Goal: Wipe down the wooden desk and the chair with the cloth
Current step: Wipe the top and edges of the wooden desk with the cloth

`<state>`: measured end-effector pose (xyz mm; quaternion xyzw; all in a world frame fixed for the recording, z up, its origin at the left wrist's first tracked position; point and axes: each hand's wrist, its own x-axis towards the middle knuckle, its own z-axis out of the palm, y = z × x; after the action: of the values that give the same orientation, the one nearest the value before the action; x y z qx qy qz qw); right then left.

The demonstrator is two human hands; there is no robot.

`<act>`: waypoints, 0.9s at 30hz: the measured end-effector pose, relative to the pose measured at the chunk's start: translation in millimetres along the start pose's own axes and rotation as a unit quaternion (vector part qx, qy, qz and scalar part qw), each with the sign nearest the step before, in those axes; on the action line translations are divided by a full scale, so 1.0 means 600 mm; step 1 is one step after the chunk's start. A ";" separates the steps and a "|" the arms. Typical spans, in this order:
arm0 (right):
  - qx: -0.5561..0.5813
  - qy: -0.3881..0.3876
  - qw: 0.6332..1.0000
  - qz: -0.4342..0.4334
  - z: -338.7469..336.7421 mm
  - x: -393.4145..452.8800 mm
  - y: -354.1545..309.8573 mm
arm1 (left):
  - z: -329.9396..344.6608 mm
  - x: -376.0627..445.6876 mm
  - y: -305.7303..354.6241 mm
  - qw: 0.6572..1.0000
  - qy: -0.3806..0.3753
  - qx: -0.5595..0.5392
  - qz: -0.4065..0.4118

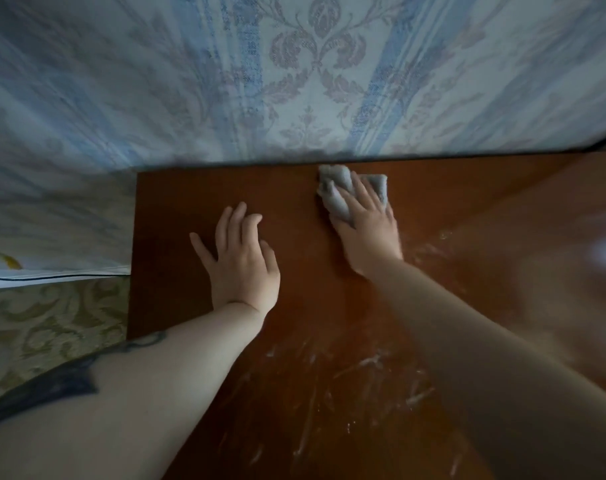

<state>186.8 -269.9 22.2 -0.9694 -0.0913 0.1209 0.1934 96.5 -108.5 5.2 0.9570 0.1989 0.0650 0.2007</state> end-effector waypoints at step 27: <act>-0.024 -0.006 0.996 0.089 -0.010 -0.087 -0.009 | 0.042 -0.003 0.068 0.994 0.002 0.065 0.085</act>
<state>137.7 -278.4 40.0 -0.9772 -0.0086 0.1416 0.1579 114.6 -152.6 -1.1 0.9814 0.1211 0.0708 0.1314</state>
